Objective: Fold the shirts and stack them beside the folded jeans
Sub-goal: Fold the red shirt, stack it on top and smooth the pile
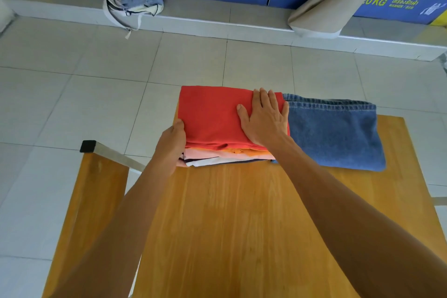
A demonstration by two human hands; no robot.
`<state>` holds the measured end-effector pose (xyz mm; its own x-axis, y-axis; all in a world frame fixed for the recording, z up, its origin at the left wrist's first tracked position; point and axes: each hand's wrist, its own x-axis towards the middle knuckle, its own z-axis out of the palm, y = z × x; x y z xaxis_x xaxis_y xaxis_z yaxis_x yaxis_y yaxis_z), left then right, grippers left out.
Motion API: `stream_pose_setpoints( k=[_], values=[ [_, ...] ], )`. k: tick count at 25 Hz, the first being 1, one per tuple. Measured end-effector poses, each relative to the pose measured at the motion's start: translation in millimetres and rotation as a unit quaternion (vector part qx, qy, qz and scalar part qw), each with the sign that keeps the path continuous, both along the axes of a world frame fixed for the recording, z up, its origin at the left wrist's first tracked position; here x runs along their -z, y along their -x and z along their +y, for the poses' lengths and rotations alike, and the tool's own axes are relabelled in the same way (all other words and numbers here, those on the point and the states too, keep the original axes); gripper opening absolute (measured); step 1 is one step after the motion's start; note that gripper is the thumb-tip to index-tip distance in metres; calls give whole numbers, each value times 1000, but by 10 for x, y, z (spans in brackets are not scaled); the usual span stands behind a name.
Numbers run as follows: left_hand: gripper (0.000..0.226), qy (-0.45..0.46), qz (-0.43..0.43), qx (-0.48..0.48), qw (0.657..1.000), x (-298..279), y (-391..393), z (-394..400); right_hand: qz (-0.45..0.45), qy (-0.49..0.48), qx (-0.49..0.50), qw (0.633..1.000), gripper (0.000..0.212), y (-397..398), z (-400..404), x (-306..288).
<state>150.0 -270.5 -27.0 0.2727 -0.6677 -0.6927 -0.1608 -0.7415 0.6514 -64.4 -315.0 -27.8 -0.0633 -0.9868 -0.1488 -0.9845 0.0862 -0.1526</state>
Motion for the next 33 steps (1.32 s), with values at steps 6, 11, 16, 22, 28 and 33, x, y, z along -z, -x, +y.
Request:
stream_pose_setpoints(
  k=[6,11,16,22,28,33],
  values=[
    [60,41,-37,35,998,-116,56,-407,-33,-18,36,999,75,-22,-126,-42],
    [62,21,-73,99,992,-297,-18,-638,-35,-27,36,998,73,-9,-191,-69],
    [40,77,-3,50,996,-500,83,-881,-59,9,50,997,71,-18,-95,-24],
    [25,150,-98,71,981,-412,57,-750,-70,30,31,997,71,7,-80,8],
    [45,247,-142,60,957,-500,114,-642,-83,40,47,995,70,16,-49,18],
    [46,294,-182,45,937,-409,157,-540,-100,50,43,993,68,68,-24,14]
  ],
)
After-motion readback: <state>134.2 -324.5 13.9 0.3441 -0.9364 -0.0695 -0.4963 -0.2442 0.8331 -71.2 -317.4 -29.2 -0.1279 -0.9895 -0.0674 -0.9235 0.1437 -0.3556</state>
